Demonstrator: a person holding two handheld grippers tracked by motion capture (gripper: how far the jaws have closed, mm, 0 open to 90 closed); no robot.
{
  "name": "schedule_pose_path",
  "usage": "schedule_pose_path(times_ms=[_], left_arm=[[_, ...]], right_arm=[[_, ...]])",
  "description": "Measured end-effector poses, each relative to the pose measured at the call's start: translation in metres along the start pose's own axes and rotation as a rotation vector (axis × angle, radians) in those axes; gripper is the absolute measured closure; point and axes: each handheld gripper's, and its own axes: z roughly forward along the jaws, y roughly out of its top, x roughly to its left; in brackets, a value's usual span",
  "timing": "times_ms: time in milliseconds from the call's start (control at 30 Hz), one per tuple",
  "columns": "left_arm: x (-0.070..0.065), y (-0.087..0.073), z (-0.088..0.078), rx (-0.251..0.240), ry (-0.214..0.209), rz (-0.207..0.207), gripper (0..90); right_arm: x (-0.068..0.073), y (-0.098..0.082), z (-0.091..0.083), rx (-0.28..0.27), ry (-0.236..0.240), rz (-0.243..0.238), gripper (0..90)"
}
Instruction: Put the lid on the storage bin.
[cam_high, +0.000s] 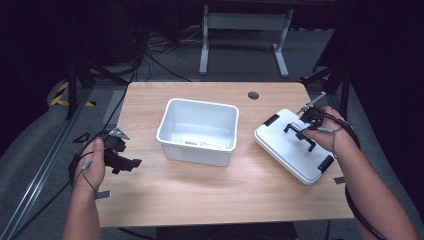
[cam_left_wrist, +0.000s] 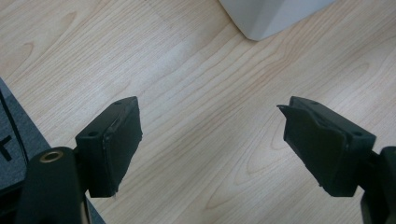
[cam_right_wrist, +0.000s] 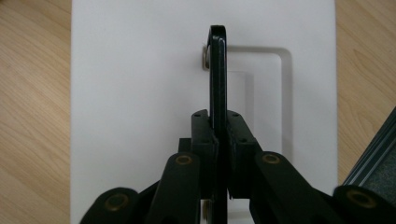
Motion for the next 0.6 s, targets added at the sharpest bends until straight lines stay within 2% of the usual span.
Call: schedule_pose_path(times_ms=[267,400,600], left_arm=[[0.0,-0.001,0.0,-0.003,-0.003,-0.003,19.9],[0.001,-0.001,0.0,-0.007,-0.005,-0.006,19.8],[0.001,-0.001,0.0,-0.004,-0.006,-0.006,19.9]], right_arm=[[-0.003,0.007,-0.024,-0.026,-0.007,-0.013,84.9],[-0.005,0.01,-0.039,-0.061,0.005,-0.033,84.9],[-0.004,0.015,-0.054,-0.084,-0.006,-0.047,84.9]])
